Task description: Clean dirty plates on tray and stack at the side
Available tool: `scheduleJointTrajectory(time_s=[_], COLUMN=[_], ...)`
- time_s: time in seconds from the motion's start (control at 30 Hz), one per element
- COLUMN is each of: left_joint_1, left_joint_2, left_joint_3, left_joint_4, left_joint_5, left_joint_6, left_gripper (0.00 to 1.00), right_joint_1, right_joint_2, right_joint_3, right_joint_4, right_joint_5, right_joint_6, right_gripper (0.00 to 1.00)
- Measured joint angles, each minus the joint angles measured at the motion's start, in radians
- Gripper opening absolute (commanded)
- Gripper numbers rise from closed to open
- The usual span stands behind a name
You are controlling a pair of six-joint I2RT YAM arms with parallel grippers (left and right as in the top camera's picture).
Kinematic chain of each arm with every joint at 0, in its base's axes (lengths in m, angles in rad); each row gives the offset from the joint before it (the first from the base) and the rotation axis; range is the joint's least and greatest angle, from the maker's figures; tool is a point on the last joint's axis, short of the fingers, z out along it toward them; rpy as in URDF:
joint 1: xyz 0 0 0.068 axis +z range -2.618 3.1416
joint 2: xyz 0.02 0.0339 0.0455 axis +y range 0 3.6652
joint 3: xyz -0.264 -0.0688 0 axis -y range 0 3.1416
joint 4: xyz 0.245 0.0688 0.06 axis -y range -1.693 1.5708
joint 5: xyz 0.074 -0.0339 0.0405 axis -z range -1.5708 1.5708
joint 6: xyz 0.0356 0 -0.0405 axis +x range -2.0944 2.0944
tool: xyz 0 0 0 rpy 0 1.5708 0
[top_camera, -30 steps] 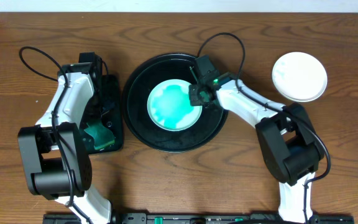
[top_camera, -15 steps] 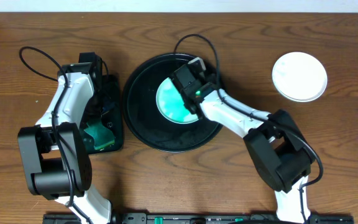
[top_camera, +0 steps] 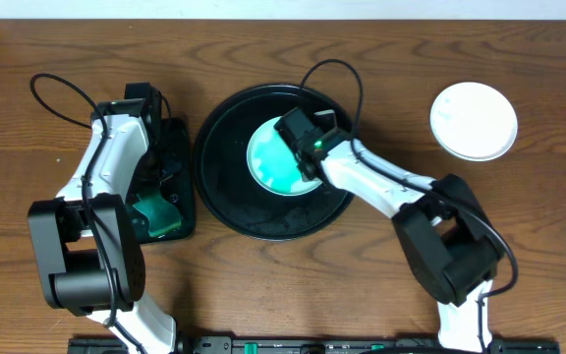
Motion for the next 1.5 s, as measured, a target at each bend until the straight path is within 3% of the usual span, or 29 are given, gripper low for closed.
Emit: scheduleJointTrajectory(time_s=[0.03,0.07,0.1,0.13,0.17,0.2,0.23,0.33,0.4,0.43,0.6,0.73,0.97,1.1,1.23,1.5], left_joint_1=[0.0,0.0,0.0,0.0,0.0,0.0,0.0,0.0,0.0,0.0,0.0,0.0,0.0,0.0,0.0,0.0], left_joint_2=[0.0,0.0,0.0,0.0,0.0,0.0,0.0,0.0,0.0,0.0,0.0,0.0,0.0,0.0,0.0,0.0], left_joint_3=[0.0,0.0,0.0,0.0,0.0,0.0,0.0,0.0,0.0,0.0,0.0,0.0,0.0,0.0,0.0,0.0], left_joint_4=[0.0,0.0,0.0,0.0,0.0,0.0,0.0,0.0,0.0,0.0,0.0,0.0,0.0,0.0,0.0,0.0], left_joint_5=[0.0,0.0,0.0,0.0,0.0,0.0,0.0,0.0,0.0,0.0,0.0,0.0,0.0,0.0,0.0,0.0], left_joint_6=[0.0,0.0,0.0,0.0,0.0,0.0,0.0,0.0,0.0,0.0,0.0,0.0,0.0,0.0,0.0,0.0], left_gripper=[0.81,0.81,0.81,0.82,0.81,0.81,0.81,0.81,0.81,0.81,0.81,0.81,0.81,0.81,0.81,0.81], right_joint_1=[-0.009,-0.018,-0.026,-0.035,-0.042,-0.047,-0.053,-0.065,-0.085,-0.101,-0.159,-0.187,-0.196,-0.197,-0.203,-0.222], right_joint_2=[-0.015,-0.035,-0.054,-0.082,-0.113,-0.135,-0.157,-0.182,-0.174,-0.164,-0.106,-0.059,0.009,0.028,0.044,0.06], right_joint_3=[0.0,0.0,0.0,0.0,-0.001,0.0,0.0,0.0,0.0,0.0,0.0,0.0,0.0,0.0,0.007,0.013], right_joint_4=[-0.003,-0.004,-0.003,-0.001,0.002,0.005,0.008,0.012,0.017,0.031,0.08,0.103,0.201,0.217,0.227,0.245], right_joint_5=[-0.012,-0.023,-0.034,-0.053,-0.065,-0.073,-0.082,-0.122,-0.173,-0.207,-0.294,-0.335,-0.478,-0.516,-0.52,-0.572], right_joint_6=[0.009,0.018,0.023,0.031,0.033,0.035,0.037,0.043,0.045,0.047,0.032,0.007,-0.055,-0.061,-0.069,-0.076], right_gripper=[0.52,0.47,0.29,0.27,0.42,0.67,0.78,0.92,0.73,0.71,0.79,0.68,0.65,0.49,0.04,0.01])
